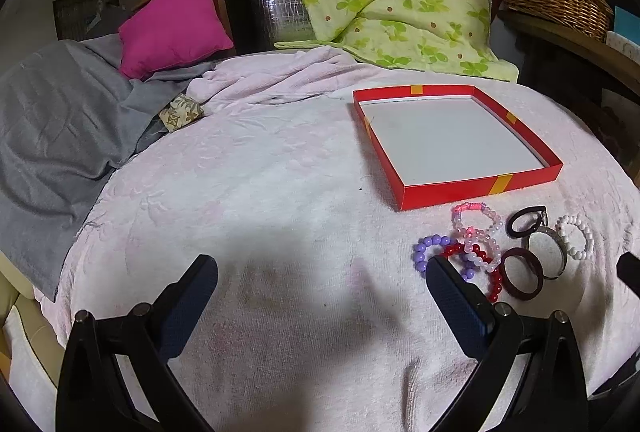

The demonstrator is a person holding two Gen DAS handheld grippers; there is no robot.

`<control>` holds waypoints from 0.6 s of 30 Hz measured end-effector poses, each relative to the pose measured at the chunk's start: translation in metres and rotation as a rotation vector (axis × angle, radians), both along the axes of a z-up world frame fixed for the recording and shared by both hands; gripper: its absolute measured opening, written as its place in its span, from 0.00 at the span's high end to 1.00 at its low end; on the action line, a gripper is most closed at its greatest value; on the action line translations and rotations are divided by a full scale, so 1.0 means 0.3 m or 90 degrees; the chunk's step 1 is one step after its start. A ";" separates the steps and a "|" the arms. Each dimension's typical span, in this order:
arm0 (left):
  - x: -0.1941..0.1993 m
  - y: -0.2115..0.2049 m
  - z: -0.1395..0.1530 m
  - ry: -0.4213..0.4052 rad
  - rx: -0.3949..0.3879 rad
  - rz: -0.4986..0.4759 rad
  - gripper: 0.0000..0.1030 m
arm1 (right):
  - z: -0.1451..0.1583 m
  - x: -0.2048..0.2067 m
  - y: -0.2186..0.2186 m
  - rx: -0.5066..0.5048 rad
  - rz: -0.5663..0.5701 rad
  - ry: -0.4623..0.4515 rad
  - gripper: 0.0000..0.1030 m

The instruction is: Organize jewelry

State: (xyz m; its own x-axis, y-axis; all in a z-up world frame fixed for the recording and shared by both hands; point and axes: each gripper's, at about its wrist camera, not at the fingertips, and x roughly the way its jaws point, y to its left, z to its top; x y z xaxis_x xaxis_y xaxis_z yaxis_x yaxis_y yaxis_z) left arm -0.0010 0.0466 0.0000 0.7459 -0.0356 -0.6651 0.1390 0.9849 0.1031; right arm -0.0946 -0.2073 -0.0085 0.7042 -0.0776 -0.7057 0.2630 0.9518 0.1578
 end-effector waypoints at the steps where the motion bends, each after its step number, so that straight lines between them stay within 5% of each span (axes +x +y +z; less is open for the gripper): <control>1: 0.001 -0.001 0.000 0.001 0.000 -0.001 0.00 | -0.009 0.001 -0.005 0.006 -0.001 0.008 0.00; 8: 0.003 -0.020 -0.008 0.005 0.007 -0.006 0.00 | -0.047 0.015 -0.053 0.058 -0.022 0.019 0.00; 18: 0.004 -0.028 -0.017 0.010 0.011 -0.011 0.00 | -0.052 0.012 -0.046 0.025 -0.022 0.023 0.00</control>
